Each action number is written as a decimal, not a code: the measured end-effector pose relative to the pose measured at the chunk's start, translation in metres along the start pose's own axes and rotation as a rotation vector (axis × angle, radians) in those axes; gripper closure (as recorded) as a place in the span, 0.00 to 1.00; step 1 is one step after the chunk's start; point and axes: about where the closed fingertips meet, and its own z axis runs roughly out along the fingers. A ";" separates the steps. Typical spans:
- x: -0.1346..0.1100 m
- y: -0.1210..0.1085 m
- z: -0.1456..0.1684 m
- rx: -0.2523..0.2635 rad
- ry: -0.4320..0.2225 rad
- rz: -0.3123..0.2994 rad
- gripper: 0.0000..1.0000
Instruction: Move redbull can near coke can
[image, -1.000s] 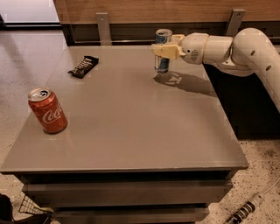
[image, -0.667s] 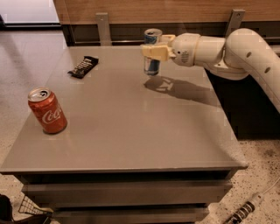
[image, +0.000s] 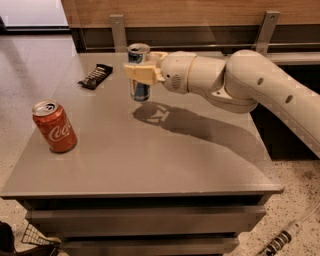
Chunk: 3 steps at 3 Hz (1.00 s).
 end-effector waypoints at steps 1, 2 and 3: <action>0.002 0.052 0.021 -0.069 0.019 -0.006 1.00; 0.003 0.090 0.027 -0.176 0.059 -0.036 1.00; 0.011 0.101 0.033 -0.185 0.053 -0.035 1.00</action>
Offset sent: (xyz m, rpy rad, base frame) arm -0.1037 0.0798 -0.0080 -0.1214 -0.0053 0.2928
